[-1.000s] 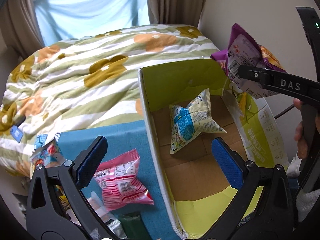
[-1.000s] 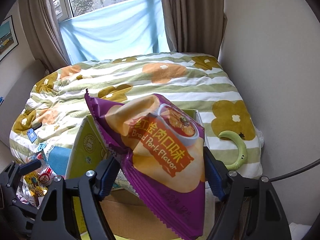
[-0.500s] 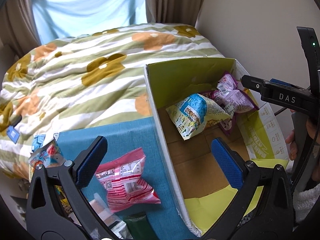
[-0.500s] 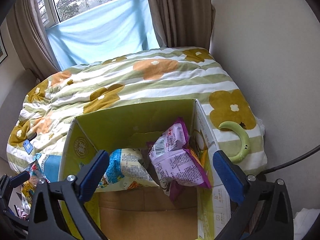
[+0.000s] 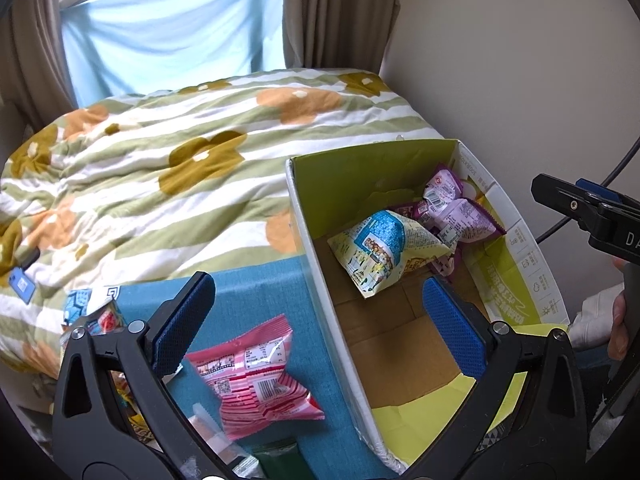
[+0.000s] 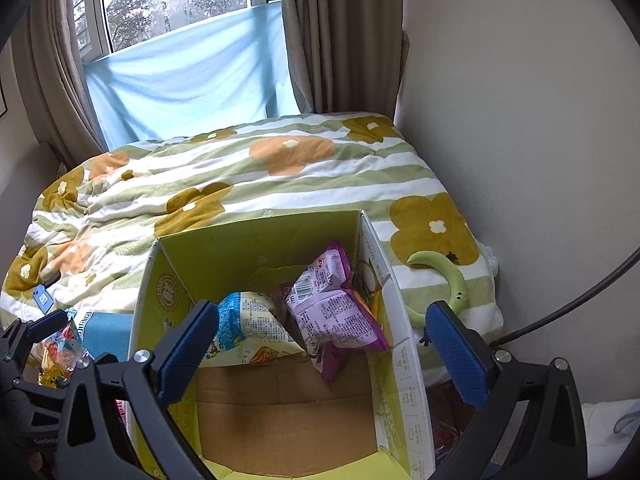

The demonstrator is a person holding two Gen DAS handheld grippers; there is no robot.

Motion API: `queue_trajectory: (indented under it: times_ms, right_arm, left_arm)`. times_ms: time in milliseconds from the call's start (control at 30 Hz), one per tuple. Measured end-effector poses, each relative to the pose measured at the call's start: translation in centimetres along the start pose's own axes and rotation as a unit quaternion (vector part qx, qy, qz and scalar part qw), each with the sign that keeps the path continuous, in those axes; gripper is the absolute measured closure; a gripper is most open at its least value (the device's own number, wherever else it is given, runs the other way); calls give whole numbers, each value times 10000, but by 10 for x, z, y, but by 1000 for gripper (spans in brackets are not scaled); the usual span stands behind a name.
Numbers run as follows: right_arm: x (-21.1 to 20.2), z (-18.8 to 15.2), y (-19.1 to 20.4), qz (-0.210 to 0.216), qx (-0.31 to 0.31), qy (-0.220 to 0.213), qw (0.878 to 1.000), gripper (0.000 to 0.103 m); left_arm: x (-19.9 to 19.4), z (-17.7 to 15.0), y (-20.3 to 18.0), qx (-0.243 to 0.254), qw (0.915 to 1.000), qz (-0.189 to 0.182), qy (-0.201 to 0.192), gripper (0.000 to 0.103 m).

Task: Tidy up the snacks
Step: 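Withdraw both tools from the box back toward the snack pile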

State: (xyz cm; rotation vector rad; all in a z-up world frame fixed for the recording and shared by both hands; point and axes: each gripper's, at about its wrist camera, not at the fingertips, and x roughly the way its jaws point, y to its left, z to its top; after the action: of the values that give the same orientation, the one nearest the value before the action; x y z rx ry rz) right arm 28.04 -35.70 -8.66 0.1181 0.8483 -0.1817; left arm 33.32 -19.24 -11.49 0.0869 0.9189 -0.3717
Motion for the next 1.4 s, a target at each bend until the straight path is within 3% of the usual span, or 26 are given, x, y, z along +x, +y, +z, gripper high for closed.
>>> queue_trajectory:
  times_ms: [300, 600, 767, 1067, 1400]
  right_arm:
    - [-57, -29, 5, 177, -27, -311, 9994, 0]
    - [-118, -82, 24, 462, -247, -577, 9970, 0]
    - [-140, -116, 43, 733, -361, -599, 9949, 0]
    - [-161, -166, 97, 1277, -632, -486, 9886, 0]
    - [-142, -211, 172, 1419, -952, -114, 9852, 0]
  left_arm:
    - [-69, -33, 0, -162, 9991, 100, -379, 0]
    - [-144, -106, 12, -383, 9970, 260, -616, 0]
    - [-181, -148, 29, -571, 9944, 575, -676, 0]
    - [-237, -207, 93, -970, 9867, 1067, -753, 0]
    - [-239, -261, 195, -1080, 9857, 1148, -601, 0]
